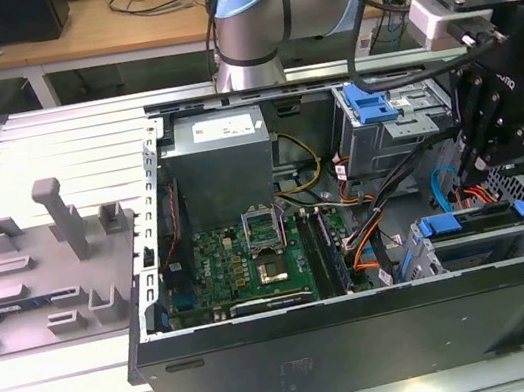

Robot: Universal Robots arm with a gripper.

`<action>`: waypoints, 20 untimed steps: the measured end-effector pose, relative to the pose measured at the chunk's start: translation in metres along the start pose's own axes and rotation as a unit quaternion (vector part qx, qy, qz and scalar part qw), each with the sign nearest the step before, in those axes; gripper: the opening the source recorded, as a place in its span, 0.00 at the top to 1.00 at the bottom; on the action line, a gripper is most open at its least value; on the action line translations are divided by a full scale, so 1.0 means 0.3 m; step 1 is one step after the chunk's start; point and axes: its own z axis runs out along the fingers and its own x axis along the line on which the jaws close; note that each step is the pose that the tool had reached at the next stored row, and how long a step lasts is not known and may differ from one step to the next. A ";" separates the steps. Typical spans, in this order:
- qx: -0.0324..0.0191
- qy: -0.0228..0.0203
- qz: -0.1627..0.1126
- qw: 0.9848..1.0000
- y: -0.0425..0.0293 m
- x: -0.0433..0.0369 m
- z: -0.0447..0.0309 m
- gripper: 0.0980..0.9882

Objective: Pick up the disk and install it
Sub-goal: 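Insert the second disk wire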

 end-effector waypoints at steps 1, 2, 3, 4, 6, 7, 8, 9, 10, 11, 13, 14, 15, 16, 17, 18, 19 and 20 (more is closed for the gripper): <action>0.000 -0.001 0.000 1.000 -0.001 0.005 0.000 0.93; 0.000 -0.002 0.000 1.000 -0.003 0.012 0.000 0.93; 0.000 -0.003 0.000 1.000 -0.004 0.017 0.000 0.93; 0.000 -0.003 0.000 1.000 -0.005 0.023 0.001 0.93; -0.001 -0.008 0.000 1.000 -0.014 0.053 0.001 0.93; -0.001 -0.008 0.000 1.000 -0.014 0.053 0.001 0.93; -0.001 -0.008 0.000 1.000 -0.014 0.053 0.001 0.93; -0.001 -0.008 0.000 1.000 -0.015 0.054 0.001 0.93; -0.001 -0.008 0.000 1.000 -0.015 0.055 0.001 0.93; -0.001 -0.008 0.000 1.000 -0.015 0.055 0.001 0.93; -0.001 -0.008 0.000 1.000 -0.014 0.056 0.002 0.93; -0.001 -0.008 0.000 1.000 -0.014 0.056 0.002 0.93; -0.001 -0.008 0.000 1.000 -0.014 0.056 0.002 0.93; -0.001 -0.008 0.000 1.000 -0.013 0.057 0.002 0.93; -0.001 -0.008 0.000 1.000 -0.013 0.057 0.002 0.93; -0.001 -0.008 0.000 1.000 -0.013 0.057 0.002 0.93; -0.001 -0.008 0.000 1.000 -0.012 0.058 0.002 0.93; -0.001 -0.008 0.000 1.000 -0.012 0.058 0.003 0.93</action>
